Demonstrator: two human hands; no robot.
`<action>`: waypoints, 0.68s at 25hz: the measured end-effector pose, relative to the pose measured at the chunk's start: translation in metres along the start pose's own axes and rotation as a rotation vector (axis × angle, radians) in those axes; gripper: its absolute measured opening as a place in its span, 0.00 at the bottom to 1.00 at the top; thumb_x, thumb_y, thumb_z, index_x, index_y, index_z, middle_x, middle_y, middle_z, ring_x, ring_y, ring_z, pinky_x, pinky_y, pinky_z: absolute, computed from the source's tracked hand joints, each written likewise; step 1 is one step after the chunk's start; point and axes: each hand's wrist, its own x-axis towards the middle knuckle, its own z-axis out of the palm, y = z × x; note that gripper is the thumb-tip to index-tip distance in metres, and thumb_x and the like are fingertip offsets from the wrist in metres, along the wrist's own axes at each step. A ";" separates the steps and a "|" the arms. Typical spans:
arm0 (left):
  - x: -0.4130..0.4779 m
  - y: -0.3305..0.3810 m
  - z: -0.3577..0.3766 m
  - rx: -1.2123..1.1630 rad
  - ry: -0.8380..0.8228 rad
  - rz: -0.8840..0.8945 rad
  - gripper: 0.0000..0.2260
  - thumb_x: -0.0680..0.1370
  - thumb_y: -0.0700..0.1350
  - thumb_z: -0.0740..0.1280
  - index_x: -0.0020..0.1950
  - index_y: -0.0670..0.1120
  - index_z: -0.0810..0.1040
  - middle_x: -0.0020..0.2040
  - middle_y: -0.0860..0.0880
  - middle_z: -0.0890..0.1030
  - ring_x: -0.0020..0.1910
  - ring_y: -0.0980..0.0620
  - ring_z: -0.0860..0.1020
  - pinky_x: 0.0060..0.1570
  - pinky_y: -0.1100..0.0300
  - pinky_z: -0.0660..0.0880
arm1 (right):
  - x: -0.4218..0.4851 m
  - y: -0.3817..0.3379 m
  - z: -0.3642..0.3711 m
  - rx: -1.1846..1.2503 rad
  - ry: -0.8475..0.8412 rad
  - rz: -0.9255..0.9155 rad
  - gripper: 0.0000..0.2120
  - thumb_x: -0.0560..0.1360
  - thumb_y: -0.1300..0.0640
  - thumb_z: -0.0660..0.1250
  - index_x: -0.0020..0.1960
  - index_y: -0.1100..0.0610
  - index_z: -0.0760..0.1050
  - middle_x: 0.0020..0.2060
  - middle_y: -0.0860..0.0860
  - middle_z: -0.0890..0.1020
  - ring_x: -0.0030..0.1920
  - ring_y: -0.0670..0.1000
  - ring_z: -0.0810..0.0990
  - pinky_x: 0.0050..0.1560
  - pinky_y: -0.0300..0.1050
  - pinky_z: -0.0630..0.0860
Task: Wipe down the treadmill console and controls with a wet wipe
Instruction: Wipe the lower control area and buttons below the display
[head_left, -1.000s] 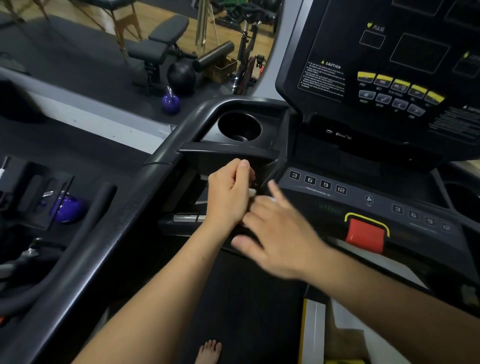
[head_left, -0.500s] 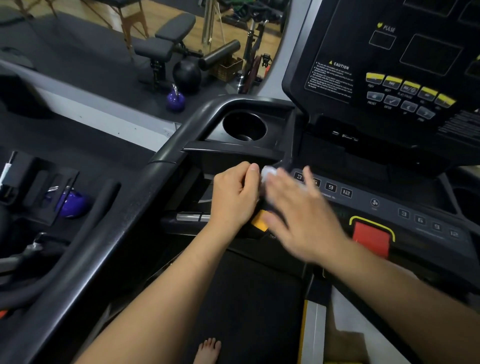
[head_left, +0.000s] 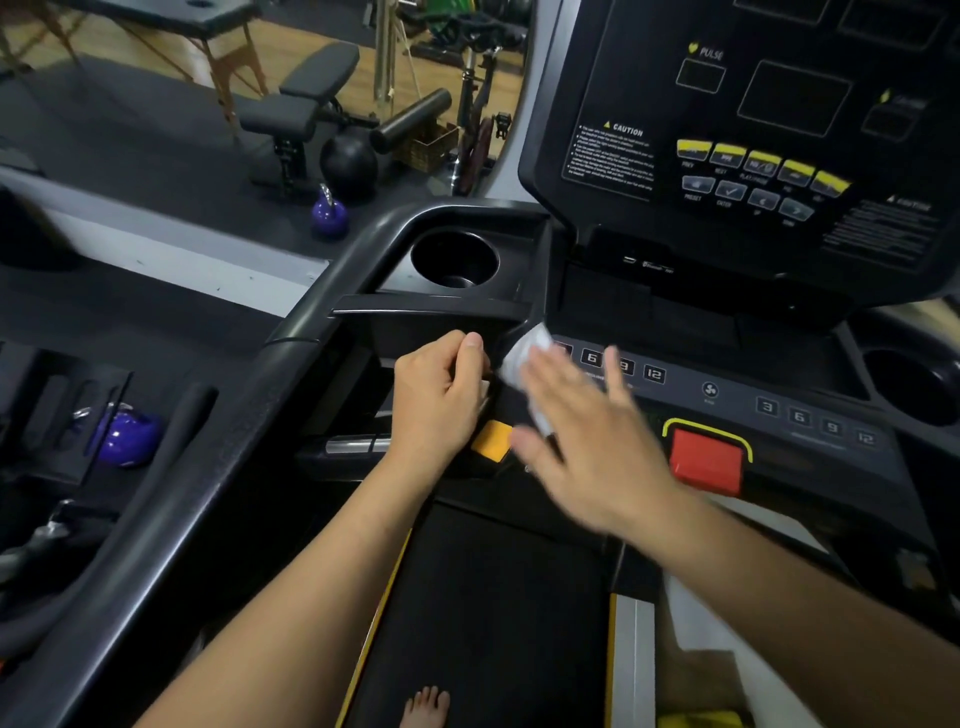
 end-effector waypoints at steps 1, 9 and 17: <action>0.000 0.000 0.000 0.005 0.003 0.010 0.17 0.81 0.44 0.59 0.32 0.44 0.75 0.28 0.51 0.76 0.30 0.53 0.75 0.33 0.60 0.70 | -0.013 -0.016 0.005 0.031 0.013 -0.066 0.34 0.79 0.35 0.44 0.77 0.55 0.57 0.77 0.51 0.57 0.77 0.47 0.48 0.75 0.62 0.41; -0.002 0.003 0.000 0.022 -0.016 0.013 0.18 0.81 0.44 0.58 0.33 0.42 0.75 0.28 0.49 0.76 0.31 0.50 0.75 0.35 0.52 0.71 | -0.002 0.021 -0.009 -0.008 -0.068 0.110 0.33 0.79 0.36 0.38 0.79 0.52 0.47 0.78 0.46 0.48 0.77 0.43 0.41 0.74 0.62 0.37; -0.002 0.004 0.001 0.033 -0.003 0.003 0.18 0.81 0.45 0.59 0.32 0.44 0.75 0.29 0.50 0.77 0.31 0.51 0.76 0.35 0.55 0.72 | -0.040 -0.023 0.008 0.116 -0.048 -0.136 0.32 0.79 0.38 0.48 0.77 0.54 0.56 0.77 0.48 0.56 0.77 0.44 0.48 0.75 0.63 0.42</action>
